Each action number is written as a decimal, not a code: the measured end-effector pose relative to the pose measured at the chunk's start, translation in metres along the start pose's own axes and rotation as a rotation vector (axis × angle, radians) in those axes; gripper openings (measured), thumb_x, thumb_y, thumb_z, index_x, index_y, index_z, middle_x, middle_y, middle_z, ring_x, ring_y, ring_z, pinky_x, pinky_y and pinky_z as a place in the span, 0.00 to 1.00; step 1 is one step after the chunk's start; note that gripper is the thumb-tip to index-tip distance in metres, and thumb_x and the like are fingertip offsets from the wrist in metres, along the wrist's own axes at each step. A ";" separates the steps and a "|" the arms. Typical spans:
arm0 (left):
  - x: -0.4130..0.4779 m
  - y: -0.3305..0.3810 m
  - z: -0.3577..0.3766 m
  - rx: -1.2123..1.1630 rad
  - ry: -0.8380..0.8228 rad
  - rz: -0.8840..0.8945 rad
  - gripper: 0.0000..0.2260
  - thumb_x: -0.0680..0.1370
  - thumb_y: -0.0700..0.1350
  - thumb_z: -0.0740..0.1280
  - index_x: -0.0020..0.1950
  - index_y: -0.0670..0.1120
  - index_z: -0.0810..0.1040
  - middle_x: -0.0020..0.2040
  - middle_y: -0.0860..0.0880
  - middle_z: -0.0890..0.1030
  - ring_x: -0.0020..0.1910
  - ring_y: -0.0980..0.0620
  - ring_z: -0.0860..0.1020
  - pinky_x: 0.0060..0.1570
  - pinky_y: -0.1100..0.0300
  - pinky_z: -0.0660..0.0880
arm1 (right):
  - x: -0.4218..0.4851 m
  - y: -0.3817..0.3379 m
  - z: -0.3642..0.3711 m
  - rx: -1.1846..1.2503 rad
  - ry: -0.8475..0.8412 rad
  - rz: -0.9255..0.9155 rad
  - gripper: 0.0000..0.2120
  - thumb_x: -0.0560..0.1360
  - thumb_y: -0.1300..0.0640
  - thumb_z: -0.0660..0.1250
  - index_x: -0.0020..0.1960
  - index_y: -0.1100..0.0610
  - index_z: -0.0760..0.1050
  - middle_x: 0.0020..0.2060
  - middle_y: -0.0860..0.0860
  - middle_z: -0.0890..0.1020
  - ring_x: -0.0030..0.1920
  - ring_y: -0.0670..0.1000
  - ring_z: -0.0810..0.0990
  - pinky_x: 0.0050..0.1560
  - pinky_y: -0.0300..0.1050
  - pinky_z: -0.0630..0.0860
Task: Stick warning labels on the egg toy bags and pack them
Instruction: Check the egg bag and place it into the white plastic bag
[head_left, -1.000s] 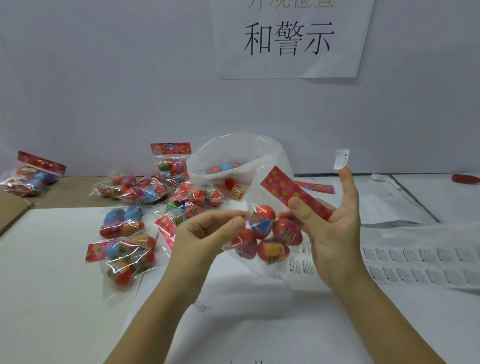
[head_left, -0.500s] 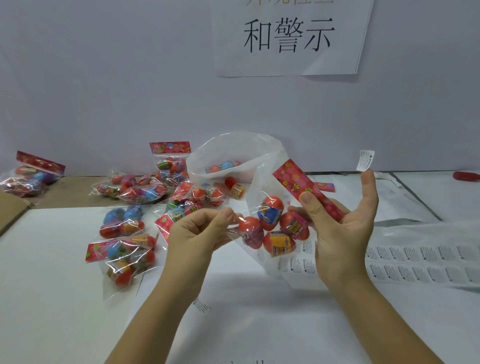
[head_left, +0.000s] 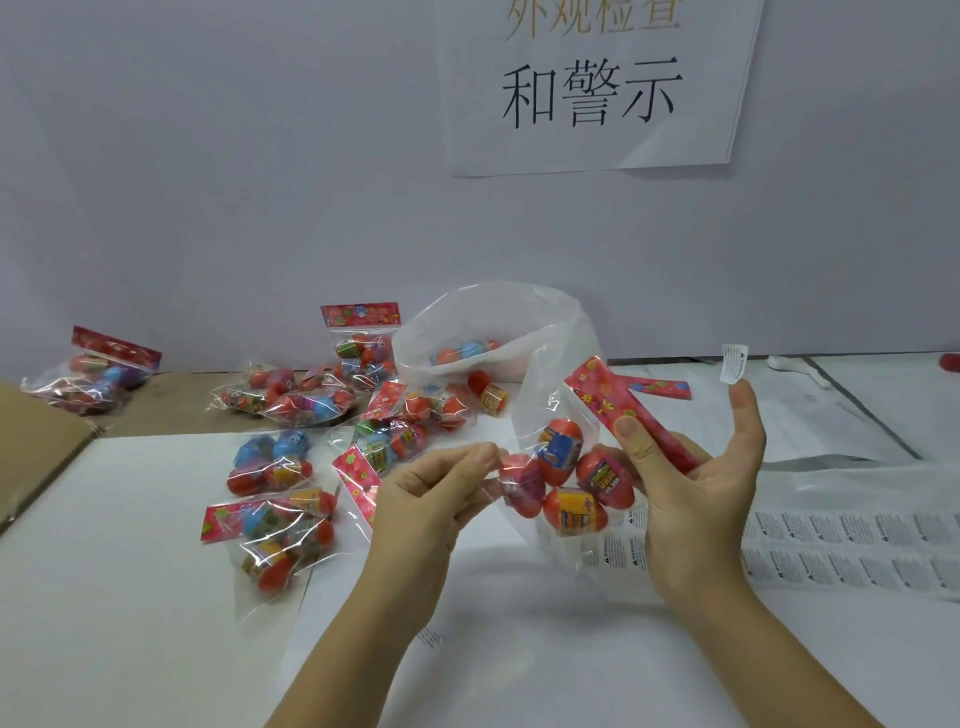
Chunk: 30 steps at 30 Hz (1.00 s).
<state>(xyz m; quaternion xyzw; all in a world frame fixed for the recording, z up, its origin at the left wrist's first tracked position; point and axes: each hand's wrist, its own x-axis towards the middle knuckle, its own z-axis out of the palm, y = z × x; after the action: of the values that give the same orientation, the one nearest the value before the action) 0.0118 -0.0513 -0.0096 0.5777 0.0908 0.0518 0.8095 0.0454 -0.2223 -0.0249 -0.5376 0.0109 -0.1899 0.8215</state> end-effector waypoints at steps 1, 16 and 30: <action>0.000 -0.001 0.000 0.015 0.010 -0.005 0.06 0.66 0.47 0.73 0.38 0.48 0.88 0.41 0.44 0.86 0.37 0.52 0.84 0.40 0.65 0.79 | 0.000 0.000 0.000 -0.001 0.000 -0.001 0.40 0.62 0.55 0.77 0.64 0.31 0.60 0.41 0.49 0.86 0.39 0.54 0.86 0.39 0.43 0.82; 0.002 -0.016 0.002 -0.110 0.166 0.114 0.08 0.67 0.49 0.71 0.41 0.47 0.86 0.44 0.45 0.87 0.42 0.51 0.85 0.43 0.62 0.82 | -0.002 -0.001 0.006 0.131 -0.113 0.116 0.49 0.60 0.53 0.78 0.70 0.36 0.52 0.54 0.52 0.82 0.49 0.52 0.85 0.44 0.41 0.81; 0.002 -0.009 -0.005 -0.341 -0.003 -0.019 0.21 0.70 0.57 0.71 0.55 0.44 0.80 0.53 0.45 0.85 0.51 0.45 0.84 0.54 0.49 0.80 | -0.011 -0.005 0.007 -0.119 -0.391 0.040 0.40 0.69 0.62 0.74 0.68 0.40 0.54 0.39 0.53 0.86 0.38 0.51 0.85 0.38 0.38 0.79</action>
<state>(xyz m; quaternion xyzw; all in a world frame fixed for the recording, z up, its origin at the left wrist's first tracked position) 0.0123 -0.0493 -0.0197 0.4310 0.0849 0.0581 0.8965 0.0357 -0.2140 -0.0196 -0.6116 -0.1270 -0.0644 0.7782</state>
